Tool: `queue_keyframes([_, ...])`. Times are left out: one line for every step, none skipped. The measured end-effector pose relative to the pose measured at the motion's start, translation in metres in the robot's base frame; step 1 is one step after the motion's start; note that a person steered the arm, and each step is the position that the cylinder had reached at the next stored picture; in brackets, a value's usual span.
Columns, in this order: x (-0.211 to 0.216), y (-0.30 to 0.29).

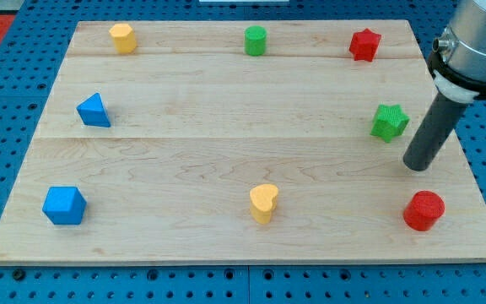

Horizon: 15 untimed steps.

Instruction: Push the green star closer to the blue triangle

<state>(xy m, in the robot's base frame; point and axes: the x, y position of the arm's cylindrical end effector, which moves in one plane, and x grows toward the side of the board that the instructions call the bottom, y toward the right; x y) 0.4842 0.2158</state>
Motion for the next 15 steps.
queue_keyframes([-0.022, -0.007])
queue_keyframes([-0.051, -0.01])
queue_keyframes([-0.074, -0.038])
queue_keyframes([-0.099, -0.036])
queue_keyframes([-0.123, -0.004])
queue_keyframes([-0.148, -0.031])
queue_keyframes([-0.15, -0.077])
queue_keyframes([-0.144, -0.097])
queue_keyframes([-0.136, -0.097])
queue_keyframes([-0.127, -0.097])
queue_keyframes([-0.115, -0.088])
queue_keyframes([-0.1, -0.081])
queue_keyframes([-0.083, -0.093])
queue_keyframes([-0.074, -0.133])
queue_keyframes([-0.071, -0.178])
